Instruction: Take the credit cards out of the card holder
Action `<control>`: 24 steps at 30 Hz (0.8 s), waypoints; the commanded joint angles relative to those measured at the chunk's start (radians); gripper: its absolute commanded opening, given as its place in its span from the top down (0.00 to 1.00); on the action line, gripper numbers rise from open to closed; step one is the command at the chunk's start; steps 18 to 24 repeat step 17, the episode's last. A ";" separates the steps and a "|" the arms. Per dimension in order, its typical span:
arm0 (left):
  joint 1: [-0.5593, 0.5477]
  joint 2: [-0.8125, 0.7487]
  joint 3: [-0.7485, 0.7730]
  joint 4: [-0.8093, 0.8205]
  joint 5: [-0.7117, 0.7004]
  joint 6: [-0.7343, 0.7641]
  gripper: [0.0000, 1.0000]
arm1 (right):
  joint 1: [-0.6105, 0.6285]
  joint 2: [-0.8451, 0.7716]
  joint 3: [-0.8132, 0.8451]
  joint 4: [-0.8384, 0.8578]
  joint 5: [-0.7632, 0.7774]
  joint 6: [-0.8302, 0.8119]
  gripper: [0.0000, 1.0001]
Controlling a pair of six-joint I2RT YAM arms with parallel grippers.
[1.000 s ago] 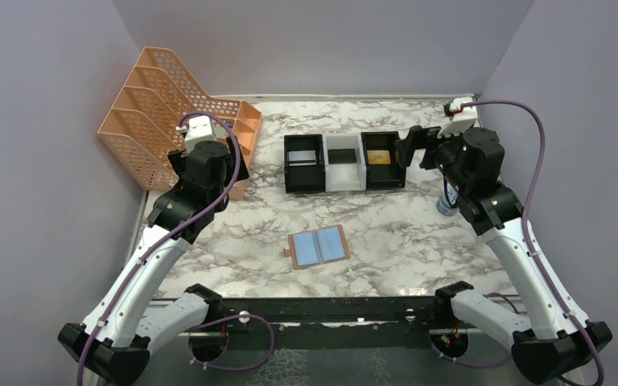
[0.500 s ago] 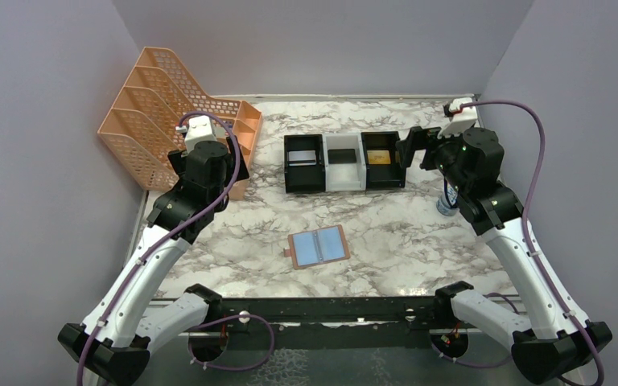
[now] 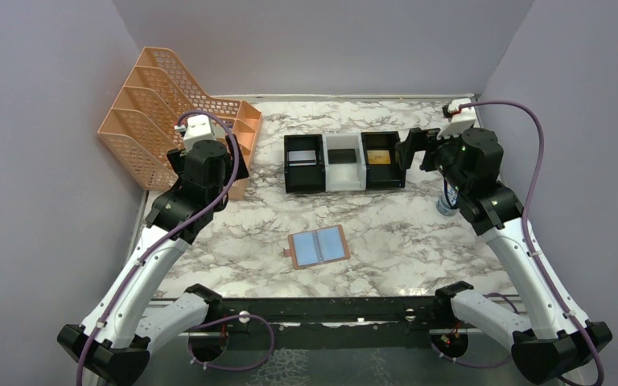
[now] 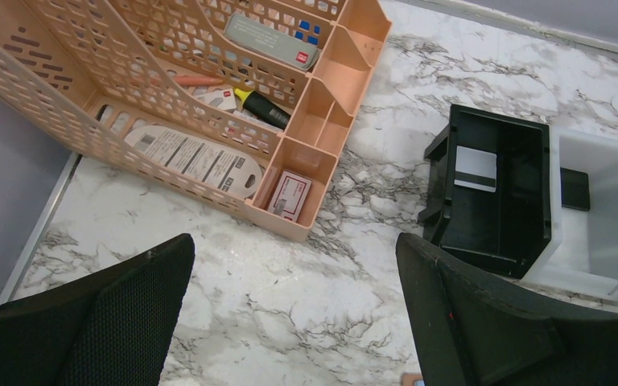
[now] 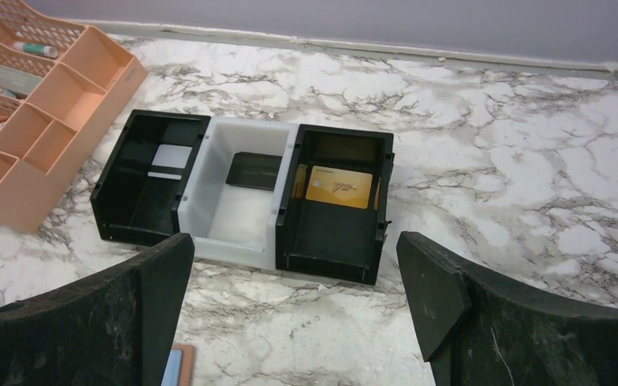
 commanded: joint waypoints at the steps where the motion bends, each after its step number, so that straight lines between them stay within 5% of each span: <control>1: 0.000 -0.009 0.044 -0.004 0.014 0.013 0.01 | 0.004 -0.005 0.038 -0.006 -0.032 -0.009 0.00; 24: 0.000 -0.010 0.058 -0.012 -0.019 0.022 0.01 | 0.004 0.008 0.038 -0.023 -0.009 -0.005 0.00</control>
